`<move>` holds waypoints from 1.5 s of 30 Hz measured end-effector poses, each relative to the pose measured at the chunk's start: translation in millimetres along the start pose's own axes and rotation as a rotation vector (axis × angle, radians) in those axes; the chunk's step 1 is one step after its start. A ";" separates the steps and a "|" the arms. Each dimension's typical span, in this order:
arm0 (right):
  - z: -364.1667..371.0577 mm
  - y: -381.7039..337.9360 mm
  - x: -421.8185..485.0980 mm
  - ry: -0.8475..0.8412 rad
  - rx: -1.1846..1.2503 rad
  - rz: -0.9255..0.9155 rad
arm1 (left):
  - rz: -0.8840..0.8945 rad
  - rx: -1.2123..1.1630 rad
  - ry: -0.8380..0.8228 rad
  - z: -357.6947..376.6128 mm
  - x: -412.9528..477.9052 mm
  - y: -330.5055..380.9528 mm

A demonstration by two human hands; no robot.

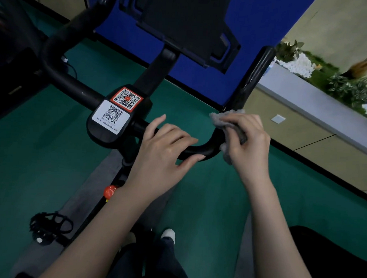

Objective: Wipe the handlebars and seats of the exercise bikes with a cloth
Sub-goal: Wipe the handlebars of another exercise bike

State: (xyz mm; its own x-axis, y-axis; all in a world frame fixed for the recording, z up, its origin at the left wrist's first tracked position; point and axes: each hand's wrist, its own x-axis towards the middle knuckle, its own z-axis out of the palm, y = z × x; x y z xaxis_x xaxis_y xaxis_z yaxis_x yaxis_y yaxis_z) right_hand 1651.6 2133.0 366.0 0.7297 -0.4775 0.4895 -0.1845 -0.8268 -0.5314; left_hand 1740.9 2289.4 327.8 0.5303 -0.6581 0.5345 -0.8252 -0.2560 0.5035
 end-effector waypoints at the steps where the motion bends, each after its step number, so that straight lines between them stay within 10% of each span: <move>1: 0.2 0.4 4.4 0.003 0.005 0.011 | -0.005 -0.008 0.001 1.5 0.7 1.5; 35: -9.0 30.3 59.4 -0.226 -0.043 -0.184 | -0.151 0.116 0.008 15.2 3.0 33.9; 45: -18.9 23.5 83.5 -0.617 -0.154 -0.318 | -0.210 0.111 0.013 24.2 5.5 43.1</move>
State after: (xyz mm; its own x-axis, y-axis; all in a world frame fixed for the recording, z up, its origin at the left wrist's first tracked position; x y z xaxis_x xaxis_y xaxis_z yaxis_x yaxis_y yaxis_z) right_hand 1695.8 2068.0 407.5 0.9949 0.0119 0.1001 0.0418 -0.9524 -0.3021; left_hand 1703.5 2257.6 336.1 0.6945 -0.5730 0.4352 -0.7124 -0.4629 0.5274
